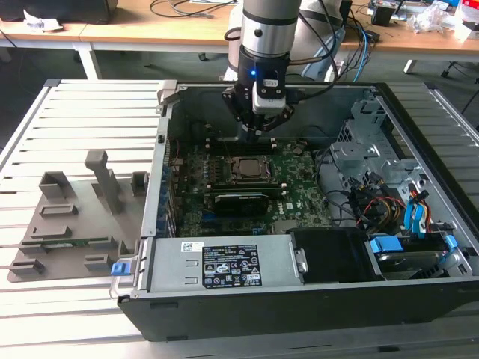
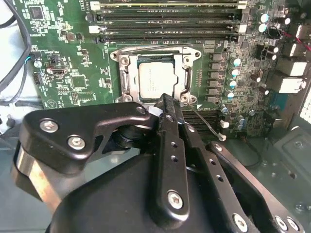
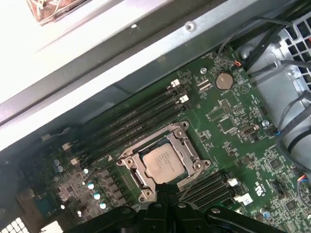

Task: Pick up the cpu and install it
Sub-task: 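Install the first cpu locking lever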

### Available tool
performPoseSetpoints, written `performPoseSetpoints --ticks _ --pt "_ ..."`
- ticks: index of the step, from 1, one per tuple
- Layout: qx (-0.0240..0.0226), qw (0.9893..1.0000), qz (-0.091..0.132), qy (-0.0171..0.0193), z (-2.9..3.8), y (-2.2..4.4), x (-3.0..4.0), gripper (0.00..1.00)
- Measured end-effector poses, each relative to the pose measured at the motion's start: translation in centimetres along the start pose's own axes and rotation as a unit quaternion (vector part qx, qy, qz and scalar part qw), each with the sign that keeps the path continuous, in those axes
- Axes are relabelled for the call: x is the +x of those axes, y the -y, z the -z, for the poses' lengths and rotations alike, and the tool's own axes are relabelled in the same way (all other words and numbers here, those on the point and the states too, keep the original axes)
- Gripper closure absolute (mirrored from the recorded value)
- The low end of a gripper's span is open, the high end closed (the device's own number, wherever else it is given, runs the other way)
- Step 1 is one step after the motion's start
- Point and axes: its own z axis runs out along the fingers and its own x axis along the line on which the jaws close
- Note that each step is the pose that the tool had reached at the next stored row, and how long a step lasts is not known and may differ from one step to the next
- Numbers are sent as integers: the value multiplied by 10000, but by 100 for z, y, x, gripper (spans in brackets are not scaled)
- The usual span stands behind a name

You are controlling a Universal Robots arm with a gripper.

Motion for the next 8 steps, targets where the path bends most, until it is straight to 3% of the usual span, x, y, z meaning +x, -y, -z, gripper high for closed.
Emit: performPoseSetpoints --ticks 4,8 --pt "2 9997 254 10 0 0 0 89" --pt "5 9984 570 23 0 0 0 89"
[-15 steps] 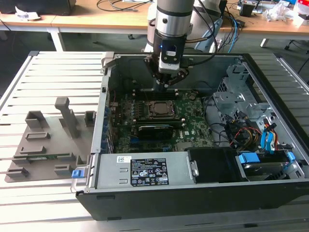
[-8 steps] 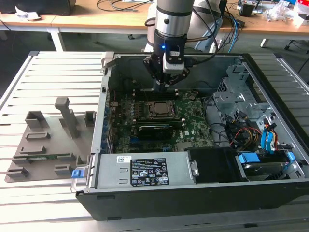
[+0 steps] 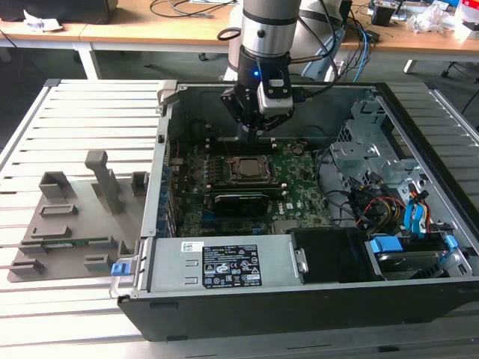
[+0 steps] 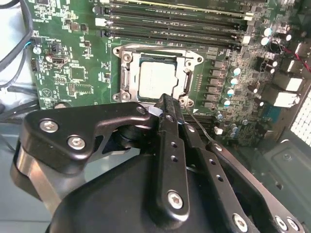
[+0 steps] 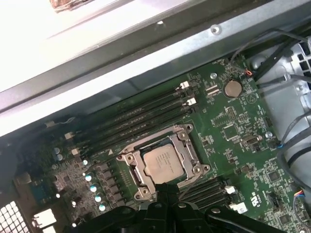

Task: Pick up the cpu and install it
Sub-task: 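Install the first cpu locking lever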

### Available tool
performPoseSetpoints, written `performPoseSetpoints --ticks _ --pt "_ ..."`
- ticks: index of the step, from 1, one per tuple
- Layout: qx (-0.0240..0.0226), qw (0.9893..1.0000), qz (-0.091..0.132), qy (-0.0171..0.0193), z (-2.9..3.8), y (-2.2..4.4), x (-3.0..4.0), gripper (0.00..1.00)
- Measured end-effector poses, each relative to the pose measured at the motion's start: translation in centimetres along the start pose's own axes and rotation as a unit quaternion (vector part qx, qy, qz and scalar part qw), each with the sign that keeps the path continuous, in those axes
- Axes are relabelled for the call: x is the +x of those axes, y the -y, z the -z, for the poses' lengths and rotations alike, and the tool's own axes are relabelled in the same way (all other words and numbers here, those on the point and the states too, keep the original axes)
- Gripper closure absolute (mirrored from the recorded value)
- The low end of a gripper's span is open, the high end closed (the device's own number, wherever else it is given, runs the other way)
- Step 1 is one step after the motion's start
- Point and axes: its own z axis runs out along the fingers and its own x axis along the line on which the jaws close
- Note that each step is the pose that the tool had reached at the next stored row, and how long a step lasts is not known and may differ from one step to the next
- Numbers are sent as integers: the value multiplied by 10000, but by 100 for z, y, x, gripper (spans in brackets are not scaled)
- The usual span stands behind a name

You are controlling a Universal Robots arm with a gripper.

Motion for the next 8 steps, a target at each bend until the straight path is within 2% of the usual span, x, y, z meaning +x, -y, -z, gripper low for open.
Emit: performPoseSetpoints --ticks 3,8 --pt "1 9999 164 7 0 0 0 89" --pt "4 9989 474 20 0 0 0 89"
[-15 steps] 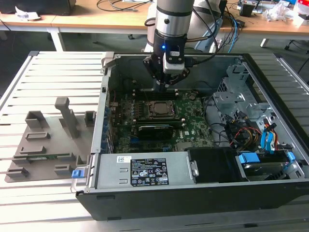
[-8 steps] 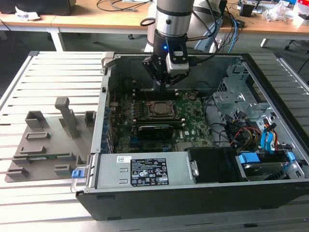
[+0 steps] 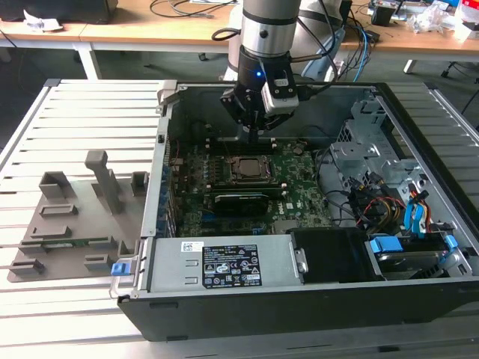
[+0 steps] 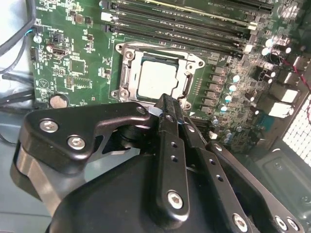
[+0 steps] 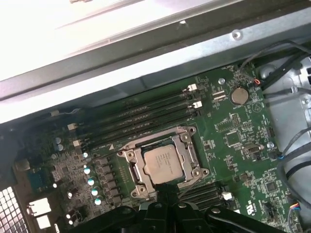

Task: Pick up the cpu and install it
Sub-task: 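Install the first cpu locking lever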

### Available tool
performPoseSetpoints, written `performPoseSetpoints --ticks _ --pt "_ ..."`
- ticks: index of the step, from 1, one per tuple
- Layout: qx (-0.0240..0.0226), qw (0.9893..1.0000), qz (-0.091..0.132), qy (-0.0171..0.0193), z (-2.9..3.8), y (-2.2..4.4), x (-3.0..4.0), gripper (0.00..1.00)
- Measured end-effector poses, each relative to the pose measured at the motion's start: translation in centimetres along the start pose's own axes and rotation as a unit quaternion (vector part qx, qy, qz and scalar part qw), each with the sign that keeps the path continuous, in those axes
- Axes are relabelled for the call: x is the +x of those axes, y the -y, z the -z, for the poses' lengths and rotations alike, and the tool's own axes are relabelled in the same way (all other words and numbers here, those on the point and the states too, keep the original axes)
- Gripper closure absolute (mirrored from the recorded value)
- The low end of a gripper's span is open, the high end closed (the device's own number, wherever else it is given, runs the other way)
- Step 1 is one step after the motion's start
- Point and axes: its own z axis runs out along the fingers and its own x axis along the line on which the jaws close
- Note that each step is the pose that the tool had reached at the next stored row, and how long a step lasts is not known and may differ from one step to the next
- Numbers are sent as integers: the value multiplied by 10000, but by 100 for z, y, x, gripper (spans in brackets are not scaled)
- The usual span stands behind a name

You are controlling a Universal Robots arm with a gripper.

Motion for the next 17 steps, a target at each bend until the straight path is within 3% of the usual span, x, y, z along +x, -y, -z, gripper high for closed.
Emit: performPoseSetpoints --ticks 6,9,17 --pt "3 9995 329 14 0 0 0 89" --pt "4 9986 524 21 0 0 0 89" --pt "8 9952 983 40 0 0 0 89"
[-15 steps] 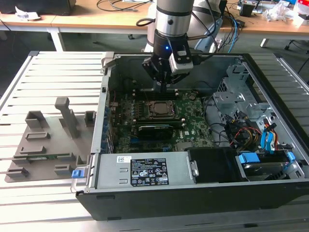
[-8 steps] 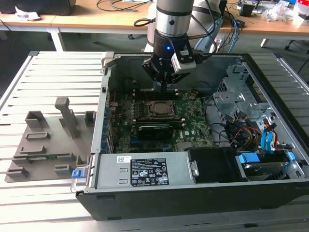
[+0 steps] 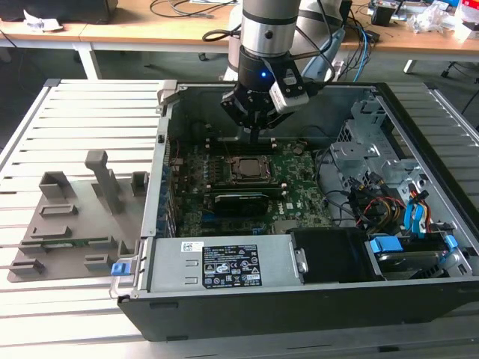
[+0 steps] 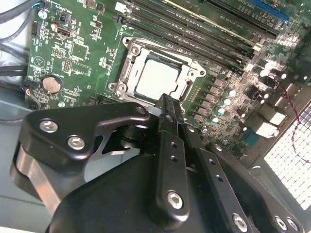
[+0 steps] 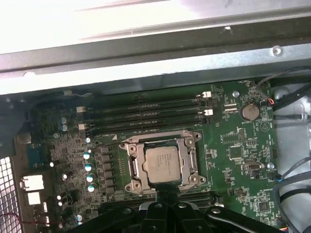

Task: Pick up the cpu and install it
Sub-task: 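Install the first cpu locking lever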

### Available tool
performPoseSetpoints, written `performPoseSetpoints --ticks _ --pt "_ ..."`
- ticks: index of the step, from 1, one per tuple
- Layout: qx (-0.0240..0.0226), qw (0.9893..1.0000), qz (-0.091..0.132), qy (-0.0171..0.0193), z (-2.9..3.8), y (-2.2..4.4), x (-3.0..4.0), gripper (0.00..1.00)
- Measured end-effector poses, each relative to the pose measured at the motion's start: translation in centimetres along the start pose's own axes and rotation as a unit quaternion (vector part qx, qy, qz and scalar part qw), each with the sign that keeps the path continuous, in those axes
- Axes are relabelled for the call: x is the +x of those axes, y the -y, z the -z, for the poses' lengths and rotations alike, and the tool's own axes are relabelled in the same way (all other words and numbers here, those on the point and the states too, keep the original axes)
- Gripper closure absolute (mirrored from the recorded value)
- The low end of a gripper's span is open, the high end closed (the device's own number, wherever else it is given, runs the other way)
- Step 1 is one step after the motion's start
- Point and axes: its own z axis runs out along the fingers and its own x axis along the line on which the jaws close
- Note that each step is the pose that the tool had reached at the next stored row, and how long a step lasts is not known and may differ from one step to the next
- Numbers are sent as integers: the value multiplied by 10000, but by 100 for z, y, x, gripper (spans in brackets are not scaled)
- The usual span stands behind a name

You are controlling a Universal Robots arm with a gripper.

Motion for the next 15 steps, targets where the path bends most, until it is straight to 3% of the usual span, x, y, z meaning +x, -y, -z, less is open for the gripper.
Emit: performPoseSetpoints --ticks 5,6,8,9,15 --pt "-19 9998 200 7 0 0 0 89" --pt "-47 9998 206 4 0 0 0 89" --pt "-165 9996 223 -7 0 0 0 89" --pt "-182 9995 242 -8 0 0 1 89" --pt "-183 9981 588 -1 0 0 0 89"
